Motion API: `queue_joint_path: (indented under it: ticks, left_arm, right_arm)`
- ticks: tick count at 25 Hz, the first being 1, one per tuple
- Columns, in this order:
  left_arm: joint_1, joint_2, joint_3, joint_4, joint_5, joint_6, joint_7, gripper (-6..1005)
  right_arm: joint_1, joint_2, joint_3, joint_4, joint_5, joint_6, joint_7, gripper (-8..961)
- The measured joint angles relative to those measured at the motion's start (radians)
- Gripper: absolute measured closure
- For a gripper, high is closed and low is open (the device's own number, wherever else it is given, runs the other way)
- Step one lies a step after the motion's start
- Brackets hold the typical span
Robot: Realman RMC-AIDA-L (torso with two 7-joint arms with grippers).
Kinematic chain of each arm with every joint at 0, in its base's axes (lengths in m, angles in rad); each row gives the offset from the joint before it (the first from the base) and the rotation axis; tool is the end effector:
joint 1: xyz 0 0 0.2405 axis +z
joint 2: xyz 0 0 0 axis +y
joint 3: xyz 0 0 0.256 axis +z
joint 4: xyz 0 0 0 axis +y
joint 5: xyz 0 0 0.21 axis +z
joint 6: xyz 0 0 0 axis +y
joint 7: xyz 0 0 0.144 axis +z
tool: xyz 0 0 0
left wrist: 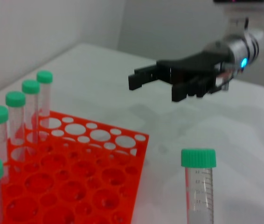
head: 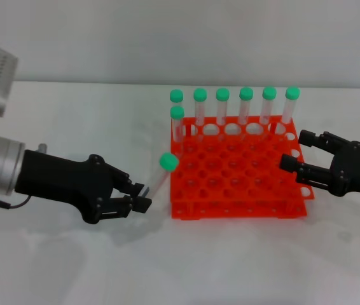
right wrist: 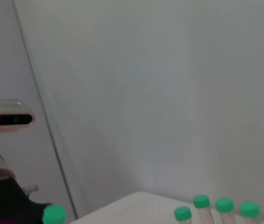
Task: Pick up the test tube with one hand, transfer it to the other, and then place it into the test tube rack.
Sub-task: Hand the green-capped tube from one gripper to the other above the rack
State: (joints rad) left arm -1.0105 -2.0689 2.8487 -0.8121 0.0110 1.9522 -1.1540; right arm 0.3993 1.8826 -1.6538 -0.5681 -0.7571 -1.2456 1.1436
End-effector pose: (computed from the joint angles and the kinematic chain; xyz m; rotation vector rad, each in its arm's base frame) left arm -0.2266 0.3469 0.0382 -3.0293 -0.4256 -0.3906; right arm 0.2526 0.3376 0.0058 -2.4586 0.5643 1.0150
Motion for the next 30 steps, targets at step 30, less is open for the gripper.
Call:
queue_joint_path:
  ticks: [30]
  left_arm:
    - [-0.116,-0.004,0.0,0.077,0.096,-0.209,0.027,764]
  right_arm:
    - [0.215,0.128,-0.009,0.168,-0.088,-0.056,0.287,219]
